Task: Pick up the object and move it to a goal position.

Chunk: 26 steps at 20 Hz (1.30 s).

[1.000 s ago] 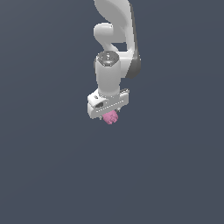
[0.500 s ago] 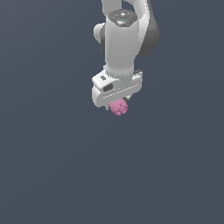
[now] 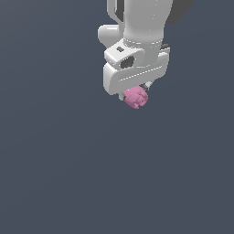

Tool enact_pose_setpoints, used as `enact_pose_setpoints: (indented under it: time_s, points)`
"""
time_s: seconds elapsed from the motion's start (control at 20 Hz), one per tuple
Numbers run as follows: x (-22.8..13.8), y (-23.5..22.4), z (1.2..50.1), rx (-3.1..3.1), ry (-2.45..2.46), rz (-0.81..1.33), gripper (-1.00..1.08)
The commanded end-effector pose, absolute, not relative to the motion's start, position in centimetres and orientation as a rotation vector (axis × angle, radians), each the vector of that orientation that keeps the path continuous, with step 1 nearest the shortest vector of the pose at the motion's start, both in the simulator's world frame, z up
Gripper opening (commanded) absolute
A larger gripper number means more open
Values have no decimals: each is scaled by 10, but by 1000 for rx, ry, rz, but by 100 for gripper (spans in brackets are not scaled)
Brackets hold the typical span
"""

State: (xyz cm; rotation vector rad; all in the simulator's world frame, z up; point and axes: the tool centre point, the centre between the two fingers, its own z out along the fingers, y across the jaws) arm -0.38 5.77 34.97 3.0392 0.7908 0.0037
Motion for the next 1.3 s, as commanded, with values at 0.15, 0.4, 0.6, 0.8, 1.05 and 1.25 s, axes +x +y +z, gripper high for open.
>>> enact_pose_setpoints:
  time_s: [0.15,0.4,0.6,0.8,1.05,1.25]
  points:
    - [6,73,393,3040,790,1,-100]
    - [15,84,424,3041,790,1,-100]
    - [21,90,443,3041,790,1,-100]
    - [25,95,456,3041,790,1,-100]
    - [28,98,465,3041,790,0,-100]
    - [29,100,469,3041,790,0,-100]
